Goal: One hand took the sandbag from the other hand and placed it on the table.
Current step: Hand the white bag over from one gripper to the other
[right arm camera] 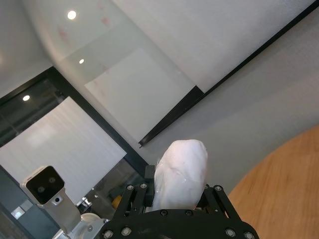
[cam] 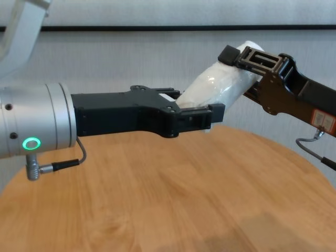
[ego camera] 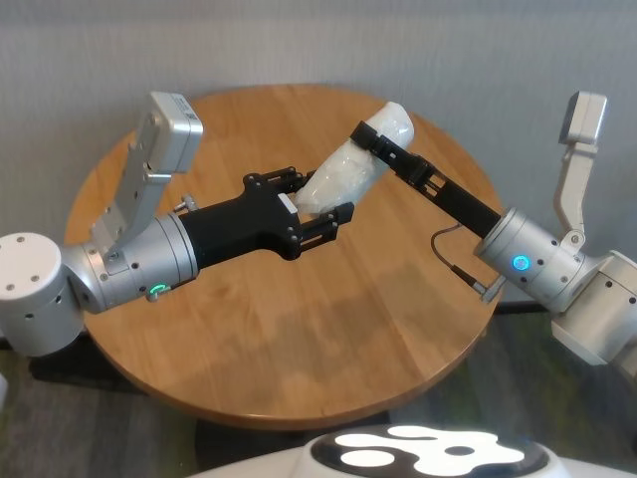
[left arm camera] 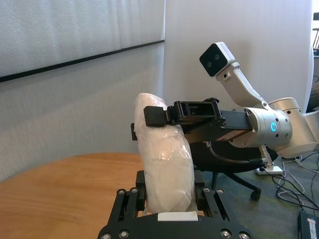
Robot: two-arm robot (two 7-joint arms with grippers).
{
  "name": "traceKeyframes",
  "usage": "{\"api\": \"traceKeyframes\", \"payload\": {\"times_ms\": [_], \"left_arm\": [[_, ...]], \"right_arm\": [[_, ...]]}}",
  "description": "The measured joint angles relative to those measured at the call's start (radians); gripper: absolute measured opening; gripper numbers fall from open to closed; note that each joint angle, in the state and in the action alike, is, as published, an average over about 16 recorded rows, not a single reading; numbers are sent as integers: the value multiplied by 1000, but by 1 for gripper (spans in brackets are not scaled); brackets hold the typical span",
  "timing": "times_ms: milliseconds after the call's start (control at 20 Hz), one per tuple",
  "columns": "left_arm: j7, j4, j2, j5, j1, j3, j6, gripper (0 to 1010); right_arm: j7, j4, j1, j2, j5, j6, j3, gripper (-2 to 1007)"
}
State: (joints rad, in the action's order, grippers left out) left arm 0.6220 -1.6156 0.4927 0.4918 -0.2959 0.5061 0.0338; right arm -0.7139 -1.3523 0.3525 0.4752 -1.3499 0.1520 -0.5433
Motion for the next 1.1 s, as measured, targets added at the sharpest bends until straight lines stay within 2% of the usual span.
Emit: {"api": "traceKeyframes", "payload": {"times_ms": [500, 1100], "left_arm": [[0, 0, 0, 0, 0, 0, 0, 580], [0, 0, 0, 0, 0, 0, 0, 580]], "right_arm": [[-3, 0, 1, 4, -6, -2, -5, 410], [-13, 3, 9, 14, -26, -12, -25, 410]]}}
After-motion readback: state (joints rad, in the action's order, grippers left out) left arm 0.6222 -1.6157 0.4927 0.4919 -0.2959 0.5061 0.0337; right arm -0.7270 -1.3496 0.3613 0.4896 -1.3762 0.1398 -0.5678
